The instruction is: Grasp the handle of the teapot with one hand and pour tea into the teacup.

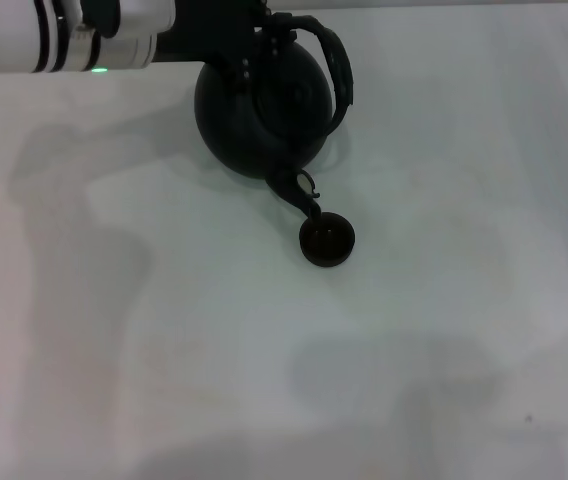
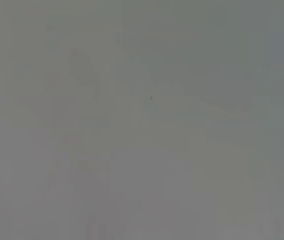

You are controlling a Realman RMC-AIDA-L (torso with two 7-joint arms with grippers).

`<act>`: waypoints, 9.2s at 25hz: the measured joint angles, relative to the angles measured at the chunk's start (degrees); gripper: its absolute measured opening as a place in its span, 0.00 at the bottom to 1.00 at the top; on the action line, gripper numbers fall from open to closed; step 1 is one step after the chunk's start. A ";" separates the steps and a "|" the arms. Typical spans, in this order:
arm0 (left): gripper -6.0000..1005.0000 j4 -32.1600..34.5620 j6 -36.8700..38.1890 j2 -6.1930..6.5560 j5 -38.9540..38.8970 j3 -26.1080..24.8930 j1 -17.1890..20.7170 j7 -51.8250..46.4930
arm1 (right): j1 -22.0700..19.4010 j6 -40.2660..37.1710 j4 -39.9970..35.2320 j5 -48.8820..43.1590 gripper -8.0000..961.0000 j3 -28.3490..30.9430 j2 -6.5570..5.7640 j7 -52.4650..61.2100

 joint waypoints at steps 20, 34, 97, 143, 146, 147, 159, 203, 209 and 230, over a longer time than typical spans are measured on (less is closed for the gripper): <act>0.10 -0.73 0.09 -0.09 3.69 0.00 -2.73 -0.96 | 0.07 -0.11 -0.01 0.02 0.88 0.06 0.00 0.32; 0.10 -1.66 0.08 -0.09 6.35 0.00 -4.64 -2.54 | 0.11 -0.02 0.24 0.01 0.88 1.30 0.00 0.33; 0.10 -1.02 5.29 -0.67 -9.61 0.00 4.82 -0.42 | 0.26 -0.67 0.03 -0.26 0.88 1.30 -0.08 -0.08; 0.10 53.38 5.49 -2.38 -79.92 -0.17 44.51 44.49 | 4.66 -6.71 -3.32 -0.79 0.88 0.34 -2.39 -0.29; 0.10 53.42 1.89 -2.38 -80.81 -0.17 43.25 44.50 | 4.81 -6.71 -3.20 -0.78 0.88 0.33 -2.27 -0.29; 0.10 53.42 1.23 -2.38 -81.00 -0.18 42.88 44.57 | 4.85 -6.71 -3.19 -0.78 0.88 0.33 -2.22 -0.29; 0.10 53.65 -0.13 -2.18 -80.80 -0.18 42.19 45.87 | 4.99 -6.70 -3.29 -0.77 0.88 0.65 -1.86 -0.29; 0.89 49.52 12.18 -1.60 -60.03 -0.12 52.49 35.13 | 4.19 -6.69 -3.79 -0.75 0.88 1.01 -1.65 -0.29; 0.89 46.45 21.25 -1.47 -67.19 -0.17 56.80 34.62 | 2.69 -6.43 -3.80 -0.99 0.88 0.12 -1.58 -0.29; 0.89 25.03 10.56 -0.85 -80.57 -1.69 43.62 18.53 | 0.59 -2.44 -0.63 -5.77 0.88 -0.11 0.10 0.31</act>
